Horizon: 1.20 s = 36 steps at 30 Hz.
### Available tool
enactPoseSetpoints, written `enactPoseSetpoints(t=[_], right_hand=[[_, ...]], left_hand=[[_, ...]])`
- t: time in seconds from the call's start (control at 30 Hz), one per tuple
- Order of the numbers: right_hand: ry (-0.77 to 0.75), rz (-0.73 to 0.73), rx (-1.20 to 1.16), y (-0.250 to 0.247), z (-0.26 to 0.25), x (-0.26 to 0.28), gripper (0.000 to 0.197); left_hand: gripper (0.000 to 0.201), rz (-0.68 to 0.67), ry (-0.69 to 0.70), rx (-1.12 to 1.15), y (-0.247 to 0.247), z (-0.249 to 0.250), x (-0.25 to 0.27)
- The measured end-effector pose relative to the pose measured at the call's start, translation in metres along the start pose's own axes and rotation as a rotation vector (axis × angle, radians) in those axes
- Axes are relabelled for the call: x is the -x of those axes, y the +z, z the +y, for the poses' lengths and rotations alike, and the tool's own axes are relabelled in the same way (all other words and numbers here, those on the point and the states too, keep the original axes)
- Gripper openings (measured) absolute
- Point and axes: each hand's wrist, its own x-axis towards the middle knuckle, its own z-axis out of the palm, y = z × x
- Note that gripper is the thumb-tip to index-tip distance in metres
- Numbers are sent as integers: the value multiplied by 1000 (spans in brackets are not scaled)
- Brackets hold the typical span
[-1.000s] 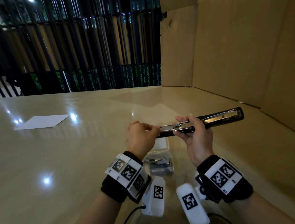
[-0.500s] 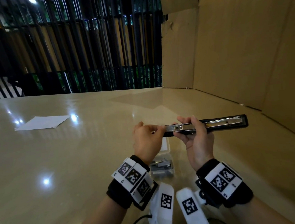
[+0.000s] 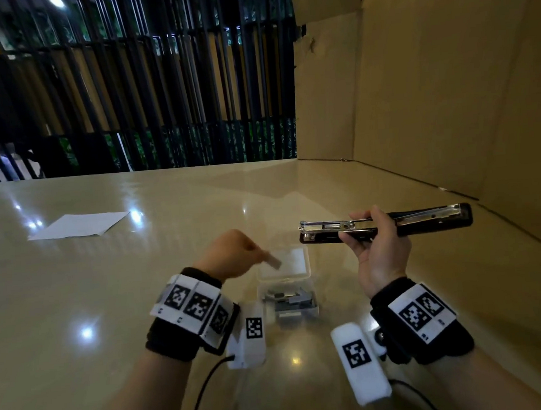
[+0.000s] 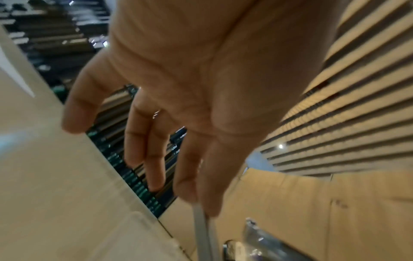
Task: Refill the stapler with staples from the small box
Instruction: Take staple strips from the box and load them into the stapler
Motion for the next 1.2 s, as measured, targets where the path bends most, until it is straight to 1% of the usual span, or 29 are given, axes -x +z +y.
enactPoseSetpoints(t=[0.07,0.13,0.27,0.33,0.43,0.53,0.6,0.63,0.7,0.77,0.83,0.9,1.03,1.2], right_hand=[[-1,17,-1,-1,0,-2,24],[4,25,0,-1,-1,-4,22],[16,33,-9,-2,-1,-7,22],[22,32,-5,-2,-1,-7,22],[30,26,1,-2,2,-7,22],[49,24,13,-2,4,-6,20],[59,21,14,-2,4,-5,19],[62,18,10,-1,3,-5,19],[66,14,4,0,2,-4,19],[73,10,-5,1,2,-3,18],[80,8,-17,1,3,-3,17],[84,5,-19,1,2,-2,16],[85,-5,-40,3,-1,0,18],[98,-17,-54,3,-5,0,18]], left_hand=[[27,-100,-45,-171,8,-4,-5],[32,-155,-67,-269,18,-8,-10],[39,-186,-92,-447,31,-17,-15],[41,-224,-108,-514,33,-20,-16],[43,-255,-95,-590,32,-18,-12],[34,-188,-56,-609,31,-11,-7],[28,-140,23,-580,31,-9,-6],[26,-147,77,-554,31,-9,-6],[28,-225,157,-537,33,-11,-7],[33,-313,156,-577,38,-12,-11],[34,-337,157,-613,43,-8,-18],[30,-321,183,-628,49,0,-22],[28,-274,186,-641,55,10,-24],[29,-283,217,-582,42,9,-30]])
